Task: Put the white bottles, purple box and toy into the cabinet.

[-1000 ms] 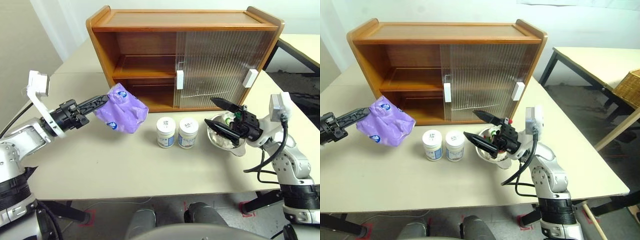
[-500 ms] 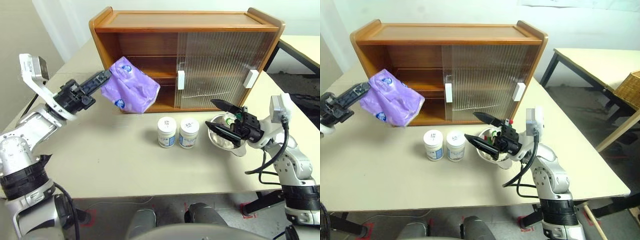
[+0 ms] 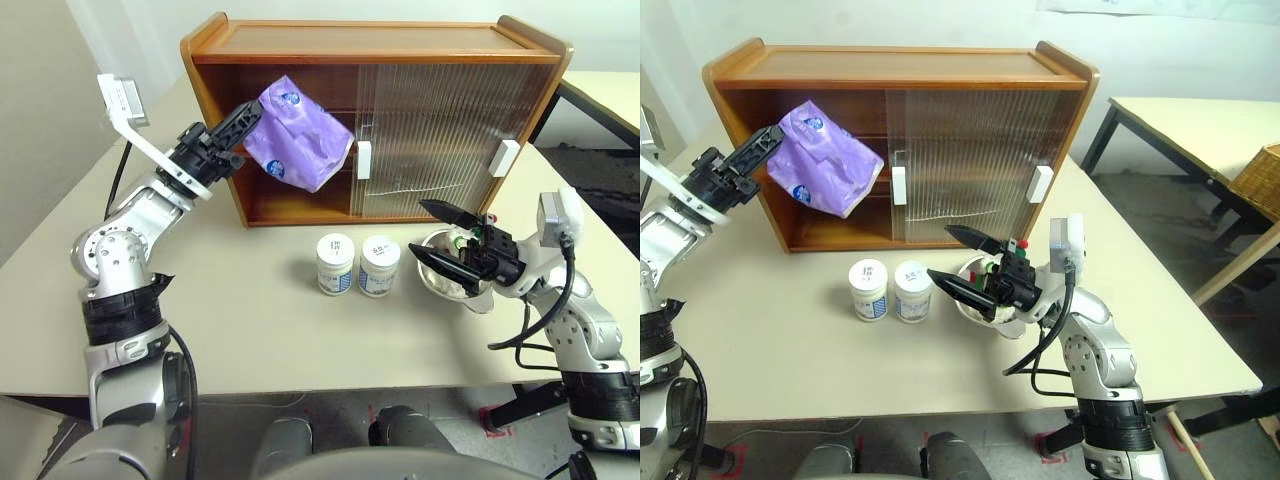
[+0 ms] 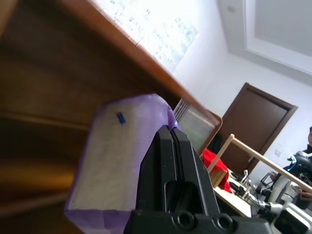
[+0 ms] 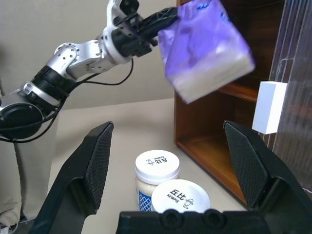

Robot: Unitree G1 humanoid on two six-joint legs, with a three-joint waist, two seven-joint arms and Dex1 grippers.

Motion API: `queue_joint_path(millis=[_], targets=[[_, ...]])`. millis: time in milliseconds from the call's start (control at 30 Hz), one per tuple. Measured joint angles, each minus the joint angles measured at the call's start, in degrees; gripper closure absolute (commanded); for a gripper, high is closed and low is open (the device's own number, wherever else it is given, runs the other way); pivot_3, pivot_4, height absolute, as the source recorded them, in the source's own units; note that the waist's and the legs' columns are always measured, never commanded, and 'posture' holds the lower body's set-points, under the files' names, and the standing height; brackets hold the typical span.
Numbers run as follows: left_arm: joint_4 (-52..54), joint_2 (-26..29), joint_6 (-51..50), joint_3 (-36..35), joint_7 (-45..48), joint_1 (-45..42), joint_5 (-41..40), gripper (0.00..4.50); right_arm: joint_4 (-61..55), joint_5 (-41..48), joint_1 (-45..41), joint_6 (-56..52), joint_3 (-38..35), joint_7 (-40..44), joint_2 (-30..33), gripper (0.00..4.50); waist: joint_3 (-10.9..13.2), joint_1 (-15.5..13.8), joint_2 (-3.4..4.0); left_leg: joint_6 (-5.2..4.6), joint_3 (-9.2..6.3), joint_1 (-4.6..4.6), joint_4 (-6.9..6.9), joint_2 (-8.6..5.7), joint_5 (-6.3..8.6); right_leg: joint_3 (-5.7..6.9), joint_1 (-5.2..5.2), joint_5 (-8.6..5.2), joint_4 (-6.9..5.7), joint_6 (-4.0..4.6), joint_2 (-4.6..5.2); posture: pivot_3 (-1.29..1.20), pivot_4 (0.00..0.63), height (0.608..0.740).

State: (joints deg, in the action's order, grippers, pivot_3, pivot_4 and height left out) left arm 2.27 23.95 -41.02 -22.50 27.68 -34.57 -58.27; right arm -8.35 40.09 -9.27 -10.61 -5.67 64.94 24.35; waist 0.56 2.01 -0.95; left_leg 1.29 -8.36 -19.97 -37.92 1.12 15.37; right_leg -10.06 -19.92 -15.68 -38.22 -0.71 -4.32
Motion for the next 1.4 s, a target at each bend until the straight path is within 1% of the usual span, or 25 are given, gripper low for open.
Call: queue_joint_path(millis=[167, 300, 467, 667, 767, 933, 1167, 1200, 1267, 1400], targets=[[-5.48, -1.15, 6.29, -0.25, -0.95, -3.56, 4.22, 4.47, 0.0, -0.09, 0.82, 0.46, 0.01, -0.05, -0.51, 0.0, 0.02, 0.17, -0.02, -0.01, 0.0, 0.01, 0.0, 0.0, 0.0, 0.0, 0.01, -0.1, 0.0, -0.25, 0.0, -0.07, 0.0, 0.74], [-9.31, -2.17, 11.28, -1.16, -2.94, -4.67, 7.93, 4.47, 0.0, -0.1, 0.83, 0.68, 0.01, -0.11, -0.58, 0.0, 0.02, 0.21, -0.04, -0.03, 0.0, 0.01, -0.01, -0.02, -0.01, -0.01, 0.05, -0.12, 0.01, -0.3, 0.0, -0.07, 0.0, 0.74], [-14.74, -5.79, 18.24, -1.49, -5.65, -7.99, 12.42, 4.47, 0.0, -0.11, 0.73, 0.7, 0.05, -0.09, -0.59, 0.0, 0.16, -0.23, -0.24, -0.05, -0.04, 0.0, -0.09, -0.07, -0.02, -0.02, 0.14, -0.12, 0.04, -0.36, 0.01, -0.06, 0.0, 0.74], [-20.85, -9.61, 23.64, -0.93, -8.07, -11.89, 16.5, 4.47, 0.0, -0.12, 0.64, 0.7, 0.1, -0.04, -0.6, 0.0, 0.19, -0.19, -0.29, -0.07, -0.04, 0.01, -0.11, -0.12, -0.01, -0.05, 0.21, -0.11, 0.09, -0.49, 0.04, -0.06, 0.0, 0.74], [-23.84, -11.32, 25.68, -0.98, -9.07, -14.29, 17.9, 4.47, 0.0, -0.12, 0.64, 0.7, 0.07, -0.05, -0.56, 0.0, 0.25, -0.23, -0.38, -0.09, -0.04, 0.01, -0.11, -0.14, -0.03, -0.05, 0.24, -0.12, 0.08, -0.55, 0.04, -0.06, 0.0, 0.74], [-25.4, -13.55, 26.41, -0.96, -9.39, -15.66, 18.57, 4.47, 0.0, -0.12, 0.63, 0.71, 0.08, -0.12, -0.57, 0.0, 0.29, -1.03, -0.45, -0.21, -0.26, 0.02, -0.25, -0.38, -0.11, -0.08, 0.46, -0.19, 0.09, -0.72, 0.08, -0.07, 0.0, 0.74], [-26.01, -14.48, 25.95, -1.0, -10.72, -16.21, 19.17, 4.47, 0.0, -0.12, 0.53, 0.71, 0.09, -0.16, -0.58, 0.0, 0.31, -1.15, -0.48, -0.3, -0.39, 0.11, -0.44, -0.54, -0.05, -0.09, 0.75, -0.24, 0.16, -0.79, 0.18, -0.07, 0.0, 0.74], [-25.86, -14.65, 25.33, -1.15, -11.07, -16.21, 19.03, 4.08, 0.0, -0.12, 0.52, 0.72, 0.09, -0.15, -0.58, 0.0, 0.31, -1.15, -0.48, -0.3, -0.4, 0.12, -0.44, -0.55, -0.05, -0.1, 0.77, -0.24, 0.17, -0.8, 0.18, -0.07, 0.0, 0.74], [-25.72, -15.02, 23.88, -1.69, -11.99, -16.18, 18.55, 3.62, 0.01, -0.12, 0.51, 0.75, 0.09, -0.13, -0.58, 0.0, 0.31, -1.15, -0.49, -0.3, -0.42, 0.11, -0.44, -0.58, -0.05, -0.09, 0.78, -0.25, 0.19, -0.81, 0.19, -0.07, 0.0, 0.74], [-23.28, -15.05, 21.34, -1.89, -12.4, -16.0, 17.67, 2.37, 0.13, -0.13, 0.44, 0.97, 0.09, 0.03, -0.61, 0.0, 0.32, -1.26, -0.49, -0.37, -0.45, 0.1, -0.44, -0.64, -0.01, -0.09, 0.84, -0.29, 0.27, -0.88, 0.23, -0.07, 0.0, 0.74]])
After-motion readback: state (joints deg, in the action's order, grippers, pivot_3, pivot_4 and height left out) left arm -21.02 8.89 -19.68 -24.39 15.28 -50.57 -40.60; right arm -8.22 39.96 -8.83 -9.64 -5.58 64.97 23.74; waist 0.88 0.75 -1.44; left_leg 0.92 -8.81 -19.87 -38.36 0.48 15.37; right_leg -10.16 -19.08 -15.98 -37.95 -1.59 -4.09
